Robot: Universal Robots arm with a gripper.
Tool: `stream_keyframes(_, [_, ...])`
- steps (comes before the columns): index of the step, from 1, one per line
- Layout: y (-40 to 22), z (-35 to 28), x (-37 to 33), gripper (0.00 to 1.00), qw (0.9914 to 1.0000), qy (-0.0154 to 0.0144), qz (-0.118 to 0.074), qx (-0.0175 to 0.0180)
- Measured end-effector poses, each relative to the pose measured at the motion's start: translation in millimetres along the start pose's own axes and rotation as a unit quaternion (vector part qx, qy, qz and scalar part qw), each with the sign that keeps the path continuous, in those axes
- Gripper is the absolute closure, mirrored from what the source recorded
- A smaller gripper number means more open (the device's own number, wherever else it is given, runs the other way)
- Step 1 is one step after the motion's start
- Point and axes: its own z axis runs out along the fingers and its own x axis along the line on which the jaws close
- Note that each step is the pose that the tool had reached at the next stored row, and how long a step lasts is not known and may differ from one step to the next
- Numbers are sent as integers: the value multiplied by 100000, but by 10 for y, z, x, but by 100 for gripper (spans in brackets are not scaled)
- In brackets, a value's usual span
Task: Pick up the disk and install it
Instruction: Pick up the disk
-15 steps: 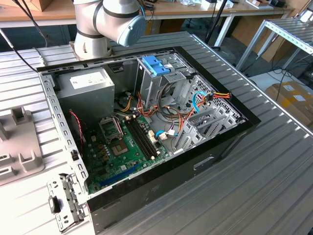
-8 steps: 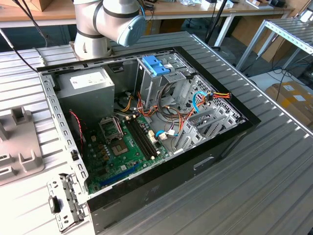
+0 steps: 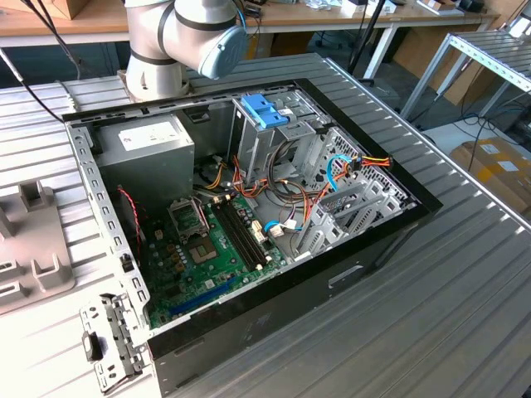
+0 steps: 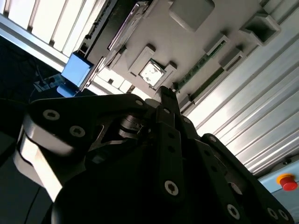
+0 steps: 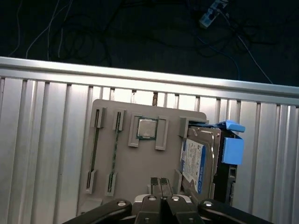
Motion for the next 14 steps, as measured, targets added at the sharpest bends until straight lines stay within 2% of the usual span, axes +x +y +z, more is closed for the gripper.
stream_keyframes(7, [0,0,0,89,100000,7,-129,-4])
stream_keyframes(10, [0,0,0,71,100000,10,-178,-3])
stream_keyframes(11, [0,0,0,71,100000,11,-194,-6])
stream_keyframes(12, [0,0,0,64,100000,11,-210,-7])
stream_keyframes(14, [0,0,0,64,100000,13,-242,-7])
